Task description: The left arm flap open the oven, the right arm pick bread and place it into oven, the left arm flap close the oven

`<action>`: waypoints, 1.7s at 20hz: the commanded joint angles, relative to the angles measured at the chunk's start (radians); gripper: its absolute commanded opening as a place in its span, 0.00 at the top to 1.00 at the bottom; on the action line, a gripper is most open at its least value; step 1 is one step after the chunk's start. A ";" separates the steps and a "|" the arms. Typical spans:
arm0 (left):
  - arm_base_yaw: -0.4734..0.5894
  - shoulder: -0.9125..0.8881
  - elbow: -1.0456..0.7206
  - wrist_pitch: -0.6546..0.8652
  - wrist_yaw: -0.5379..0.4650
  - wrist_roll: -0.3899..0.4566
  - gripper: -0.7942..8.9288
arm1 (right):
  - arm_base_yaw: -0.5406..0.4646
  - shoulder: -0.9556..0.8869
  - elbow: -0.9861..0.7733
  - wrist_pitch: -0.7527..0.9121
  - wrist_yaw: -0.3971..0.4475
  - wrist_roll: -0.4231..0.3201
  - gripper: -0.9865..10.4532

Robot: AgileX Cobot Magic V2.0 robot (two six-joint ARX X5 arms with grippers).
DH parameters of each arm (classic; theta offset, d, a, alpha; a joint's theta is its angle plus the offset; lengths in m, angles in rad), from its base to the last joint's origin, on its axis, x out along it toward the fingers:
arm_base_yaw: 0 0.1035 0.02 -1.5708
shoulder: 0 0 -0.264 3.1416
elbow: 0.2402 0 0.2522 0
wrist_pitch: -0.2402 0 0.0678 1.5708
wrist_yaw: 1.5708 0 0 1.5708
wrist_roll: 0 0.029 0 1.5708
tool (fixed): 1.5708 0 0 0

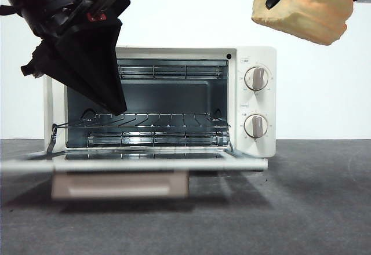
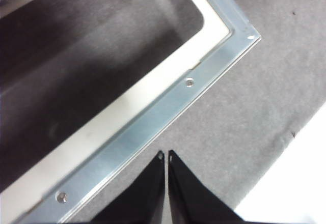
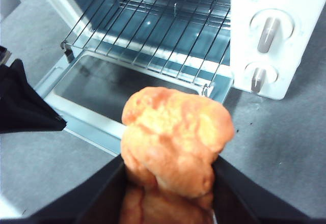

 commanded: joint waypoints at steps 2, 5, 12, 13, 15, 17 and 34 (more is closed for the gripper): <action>-0.007 -0.004 0.013 -0.001 -0.077 -0.003 0.90 | 0.011 0.035 0.018 0.023 -0.034 -0.012 0.73; 0.006 -0.084 0.012 -0.018 -0.176 -0.003 0.90 | 0.011 0.102 0.018 0.058 -0.076 -0.011 0.73; 0.153 -0.385 -0.014 -0.125 -0.183 0.000 0.90 | 0.011 0.358 0.046 0.247 -0.143 0.025 0.73; 0.171 -0.420 -0.031 -0.134 -0.182 0.001 0.90 | 0.011 0.394 0.066 0.257 -0.143 0.031 0.73; 0.200 -0.489 -0.076 -0.145 -0.182 0.000 0.90 | 0.011 0.478 0.134 0.261 -0.140 0.031 0.73; 0.214 -0.544 -0.117 -0.159 -0.180 0.000 0.90 | 0.011 0.569 0.216 0.261 -0.138 0.031 0.73; 0.217 -0.769 -0.145 -0.294 -0.174 -0.003 0.90 | 0.005 0.888 0.468 0.328 0.085 0.151 0.63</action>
